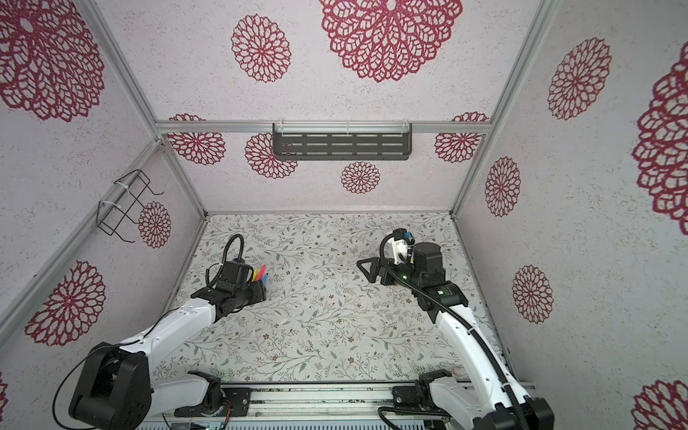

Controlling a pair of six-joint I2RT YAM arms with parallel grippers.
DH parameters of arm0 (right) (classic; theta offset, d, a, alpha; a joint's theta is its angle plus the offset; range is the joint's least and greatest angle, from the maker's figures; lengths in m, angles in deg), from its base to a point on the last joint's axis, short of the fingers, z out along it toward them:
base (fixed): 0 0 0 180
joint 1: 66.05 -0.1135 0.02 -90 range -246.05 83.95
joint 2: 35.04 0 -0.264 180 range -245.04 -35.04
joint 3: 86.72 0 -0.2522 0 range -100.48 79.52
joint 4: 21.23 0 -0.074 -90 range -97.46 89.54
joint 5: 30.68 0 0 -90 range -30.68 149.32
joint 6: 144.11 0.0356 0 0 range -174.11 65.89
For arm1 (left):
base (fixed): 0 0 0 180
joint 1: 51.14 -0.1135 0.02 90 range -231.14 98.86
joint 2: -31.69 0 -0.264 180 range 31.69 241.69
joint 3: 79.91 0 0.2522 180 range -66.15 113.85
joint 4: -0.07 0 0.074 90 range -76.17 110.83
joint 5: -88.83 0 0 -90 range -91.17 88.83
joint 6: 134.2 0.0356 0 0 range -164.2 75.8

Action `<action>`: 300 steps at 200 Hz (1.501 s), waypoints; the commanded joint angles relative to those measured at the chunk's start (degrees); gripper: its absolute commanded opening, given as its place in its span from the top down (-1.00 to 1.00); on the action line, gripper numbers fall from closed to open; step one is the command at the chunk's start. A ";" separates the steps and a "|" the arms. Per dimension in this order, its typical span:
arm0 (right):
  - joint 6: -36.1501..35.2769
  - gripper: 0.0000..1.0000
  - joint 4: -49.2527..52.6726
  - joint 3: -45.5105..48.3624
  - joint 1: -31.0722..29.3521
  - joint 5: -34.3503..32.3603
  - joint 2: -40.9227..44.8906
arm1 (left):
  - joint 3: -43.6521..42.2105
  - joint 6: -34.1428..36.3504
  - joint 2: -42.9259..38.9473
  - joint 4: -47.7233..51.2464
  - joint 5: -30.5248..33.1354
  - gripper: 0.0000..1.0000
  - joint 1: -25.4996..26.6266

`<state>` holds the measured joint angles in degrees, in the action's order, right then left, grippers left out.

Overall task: Insert the pens into the pen caps
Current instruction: 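Move the left gripper over the pink and blue pens while the right returns, then lower the left gripper and grasp the blue highlighter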

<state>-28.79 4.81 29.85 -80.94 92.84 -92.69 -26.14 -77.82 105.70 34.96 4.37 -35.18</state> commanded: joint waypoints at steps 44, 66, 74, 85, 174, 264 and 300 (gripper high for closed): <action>3.29 -0.89 -7.68 3.51 -0.31 2.33 2.97 | 0.31 -0.23 6.11 -4.69 0.27 -0.23 -2.34; 3.77 -0.88 -8.15 4.20 -0.31 2.70 3.31 | 1.25 -0.26 8.42 -5.23 -0.26 -0.20 -2.79; 3.69 -0.88 -8.01 4.19 -0.30 2.52 3.42 | 1.51 -0.20 9.04 -5.36 -0.03 -0.19 -2.79; 3.60 -0.88 -7.88 4.37 -0.31 2.60 3.68 | 1.57 0.04 9.69 -5.81 0.39 -0.18 -2.89; 4.28 -0.77 -7.73 5.77 -0.30 3.30 5.35 | 2.97 1.59 13.68 -5.95 0.98 -0.14 -3.49; 4.10 -0.69 -6.61 5.57 -0.31 3.02 6.23 | 4.38 1.82 16.46 -5.37 -2.16 -0.06 -4.20; 4.45 -0.59 -6.37 5.50 -0.31 3.15 7.28 | 4.11 1.29 16.52 -4.69 -1.65 -0.03 -4.01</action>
<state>-24.53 -1.09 36.27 -81.01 95.18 -87.45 -22.58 -76.34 121.92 29.89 2.86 -39.05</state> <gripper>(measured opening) 0.803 0.515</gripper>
